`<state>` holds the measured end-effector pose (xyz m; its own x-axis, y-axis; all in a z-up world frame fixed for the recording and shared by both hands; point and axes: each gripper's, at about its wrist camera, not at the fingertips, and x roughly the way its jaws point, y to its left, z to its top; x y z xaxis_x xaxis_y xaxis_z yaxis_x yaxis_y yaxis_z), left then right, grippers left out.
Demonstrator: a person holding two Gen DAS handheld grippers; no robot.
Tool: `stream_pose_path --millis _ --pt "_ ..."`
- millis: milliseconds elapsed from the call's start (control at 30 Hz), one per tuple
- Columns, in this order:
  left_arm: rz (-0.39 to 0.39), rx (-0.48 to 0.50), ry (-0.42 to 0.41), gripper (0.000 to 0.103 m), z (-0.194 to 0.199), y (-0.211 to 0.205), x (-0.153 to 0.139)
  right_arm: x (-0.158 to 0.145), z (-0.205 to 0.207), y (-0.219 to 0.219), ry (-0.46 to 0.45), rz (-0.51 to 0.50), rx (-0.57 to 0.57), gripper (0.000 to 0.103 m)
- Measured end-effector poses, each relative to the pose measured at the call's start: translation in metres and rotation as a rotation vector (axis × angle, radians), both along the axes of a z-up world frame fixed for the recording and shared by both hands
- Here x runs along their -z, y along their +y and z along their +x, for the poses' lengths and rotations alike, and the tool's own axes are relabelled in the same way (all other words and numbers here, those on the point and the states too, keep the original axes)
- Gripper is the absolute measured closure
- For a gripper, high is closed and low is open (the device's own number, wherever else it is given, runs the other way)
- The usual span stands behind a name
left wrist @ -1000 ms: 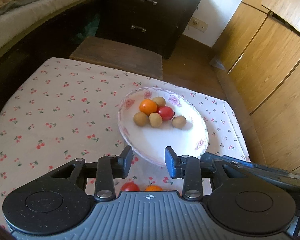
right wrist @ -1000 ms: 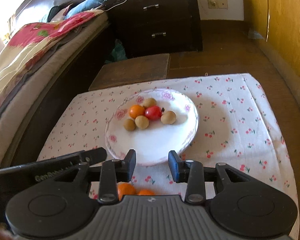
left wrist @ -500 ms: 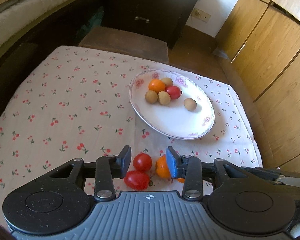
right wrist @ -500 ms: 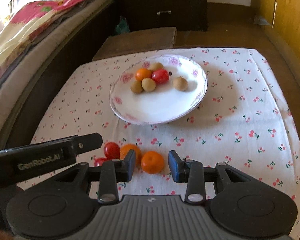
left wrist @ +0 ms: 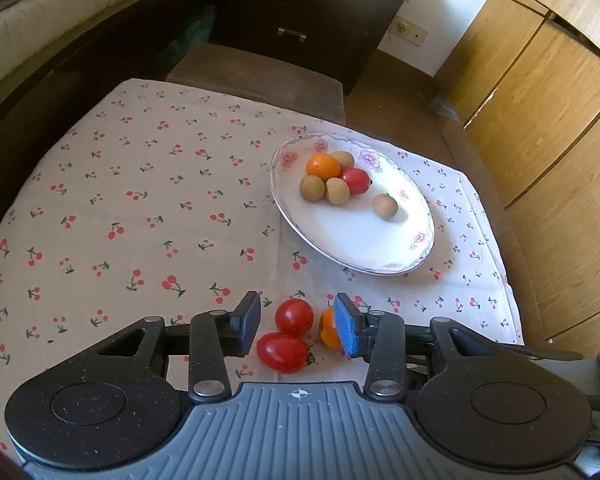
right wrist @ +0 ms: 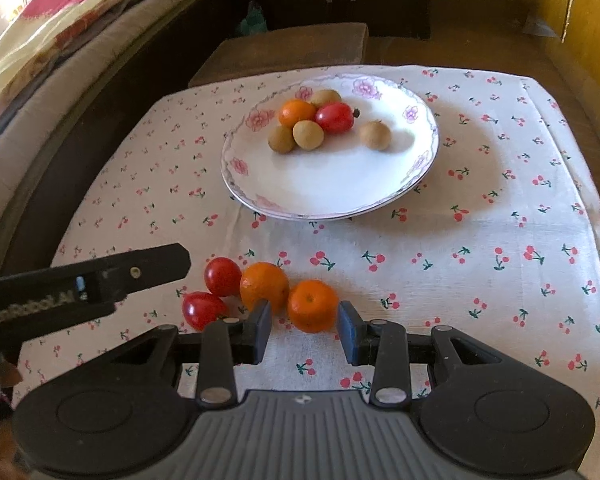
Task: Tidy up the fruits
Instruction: 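Close the right gripper on an orange on the cloth, then close the left gripper on a red cherry tomato while the right holds the orange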
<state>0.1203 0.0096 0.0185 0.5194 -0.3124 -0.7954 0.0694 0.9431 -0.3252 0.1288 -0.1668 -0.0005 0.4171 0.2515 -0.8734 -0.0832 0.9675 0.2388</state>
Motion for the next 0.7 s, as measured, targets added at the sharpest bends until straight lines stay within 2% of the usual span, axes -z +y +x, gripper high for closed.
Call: stream_pose_path --millis 433,700 --pt "0.009 0.022 0.03 0.051 -0.002 0.001 0.008 0.01 0.008 0.01 -0.012 -0.068 -0.03 0.069" --pt "0.024 0.042 0.048 0.05 -0.009 -0.006 0.014 0.002 -0.001 -0.005 -0.019 -0.049 0.003 0.069"
